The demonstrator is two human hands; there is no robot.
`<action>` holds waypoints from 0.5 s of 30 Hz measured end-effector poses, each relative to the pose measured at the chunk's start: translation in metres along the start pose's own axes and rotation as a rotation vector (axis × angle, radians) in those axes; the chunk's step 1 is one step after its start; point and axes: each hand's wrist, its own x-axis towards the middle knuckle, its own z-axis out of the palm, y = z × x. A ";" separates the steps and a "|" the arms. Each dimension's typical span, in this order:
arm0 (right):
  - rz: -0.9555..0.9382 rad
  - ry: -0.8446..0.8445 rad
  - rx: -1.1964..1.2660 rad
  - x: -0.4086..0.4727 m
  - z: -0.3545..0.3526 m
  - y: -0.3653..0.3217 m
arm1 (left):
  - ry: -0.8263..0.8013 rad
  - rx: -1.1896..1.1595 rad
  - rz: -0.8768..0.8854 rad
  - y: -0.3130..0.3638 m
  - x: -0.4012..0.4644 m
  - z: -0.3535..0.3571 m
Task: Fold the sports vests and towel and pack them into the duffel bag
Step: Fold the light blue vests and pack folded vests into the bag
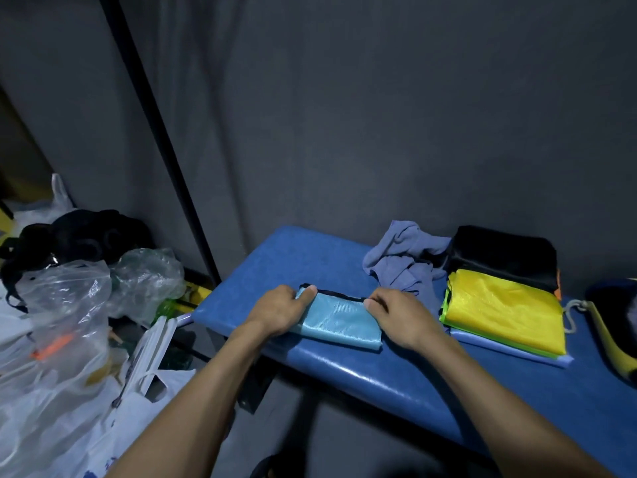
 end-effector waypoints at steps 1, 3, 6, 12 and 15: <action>0.002 0.027 -0.035 -0.001 0.001 0.000 | 0.013 -0.008 0.003 0.000 0.002 0.000; 0.012 0.089 -0.073 -0.004 0.005 -0.001 | 0.042 -0.039 0.023 -0.002 0.006 0.000; -0.016 0.158 -0.106 -0.005 0.010 -0.003 | 0.085 -0.093 0.085 -0.006 0.009 -0.002; -0.193 0.259 -0.287 0.001 0.014 -0.004 | 0.105 0.013 0.332 -0.016 0.022 -0.015; -0.171 0.229 -0.435 0.005 0.013 -0.007 | 0.105 0.079 0.488 -0.021 0.027 -0.018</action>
